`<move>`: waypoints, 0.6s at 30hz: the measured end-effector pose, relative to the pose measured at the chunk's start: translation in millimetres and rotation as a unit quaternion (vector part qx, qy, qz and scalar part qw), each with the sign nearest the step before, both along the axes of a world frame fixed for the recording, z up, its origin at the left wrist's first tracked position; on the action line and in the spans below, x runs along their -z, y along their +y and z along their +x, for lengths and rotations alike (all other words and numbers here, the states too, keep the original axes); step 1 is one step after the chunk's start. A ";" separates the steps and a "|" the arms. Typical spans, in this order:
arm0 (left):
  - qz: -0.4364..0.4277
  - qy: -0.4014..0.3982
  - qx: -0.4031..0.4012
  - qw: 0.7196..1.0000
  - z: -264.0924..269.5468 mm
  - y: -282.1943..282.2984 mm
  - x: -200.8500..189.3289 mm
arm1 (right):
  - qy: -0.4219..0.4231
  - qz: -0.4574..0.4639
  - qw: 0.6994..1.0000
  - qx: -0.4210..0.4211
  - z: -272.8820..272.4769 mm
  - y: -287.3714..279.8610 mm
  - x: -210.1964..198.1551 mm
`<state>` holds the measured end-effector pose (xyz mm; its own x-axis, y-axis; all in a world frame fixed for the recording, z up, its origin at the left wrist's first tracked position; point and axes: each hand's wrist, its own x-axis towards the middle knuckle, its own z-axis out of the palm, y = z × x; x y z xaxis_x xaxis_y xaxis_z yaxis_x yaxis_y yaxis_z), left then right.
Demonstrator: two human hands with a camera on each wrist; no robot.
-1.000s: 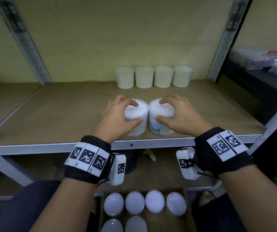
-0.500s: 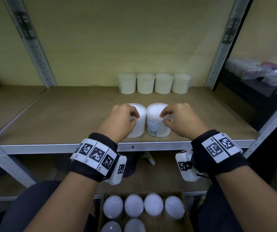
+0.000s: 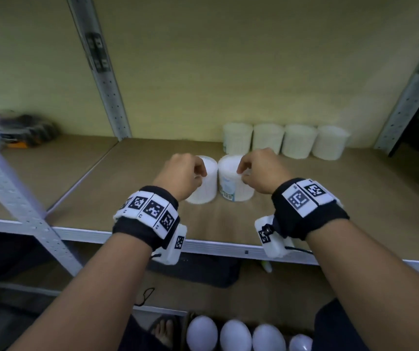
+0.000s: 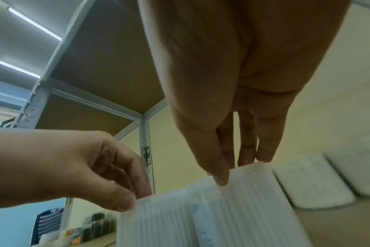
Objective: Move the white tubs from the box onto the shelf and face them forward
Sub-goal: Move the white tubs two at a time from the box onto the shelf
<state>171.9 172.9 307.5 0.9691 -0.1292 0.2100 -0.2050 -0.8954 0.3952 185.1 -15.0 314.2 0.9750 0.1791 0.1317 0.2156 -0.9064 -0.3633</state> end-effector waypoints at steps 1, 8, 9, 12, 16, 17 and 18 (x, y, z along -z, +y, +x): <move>0.003 0.003 -0.003 1.000 7.4 4.5 -0.3 | -0.002 -0.004 1.000 -0.002 8.7 5.6 -0.5; 0.013 0.016 -0.008 1.000 65.5 31.7 -2.4 | 0.015 -0.021 0.999 -0.029 75.8 34.5 0.7; 0.018 0.018 -0.005 1.000 73.1 35.0 -2.5 | 0.018 -0.021 0.999 -0.028 83.6 38.6 0.6; 0.019 0.013 -0.005 1.000 96.4 42.8 -0.9 | 0.015 -0.033 0.999 -0.029 103.3 48.7 -1.1; -0.003 0.011 -0.012 1.000 121.7 48.2 1.2 | 0.001 -0.051 0.998 -0.035 125.7 59.1 0.2; -0.008 0.011 -0.014 1.000 127.4 49.1 1.5 | -0.002 -0.053 0.998 -0.035 130.7 60.5 0.9; -0.014 0.012 -0.015 1.000 133.1 50.1 2.2 | -0.002 -0.056 0.998 -0.034 135.4 61.5 1.6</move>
<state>305.0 222.9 305.3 0.9773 -0.0955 0.1889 -0.1689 -0.8897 0.4240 320.5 46.5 312.6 0.9594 0.2587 0.1122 0.2796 -0.9242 -0.2601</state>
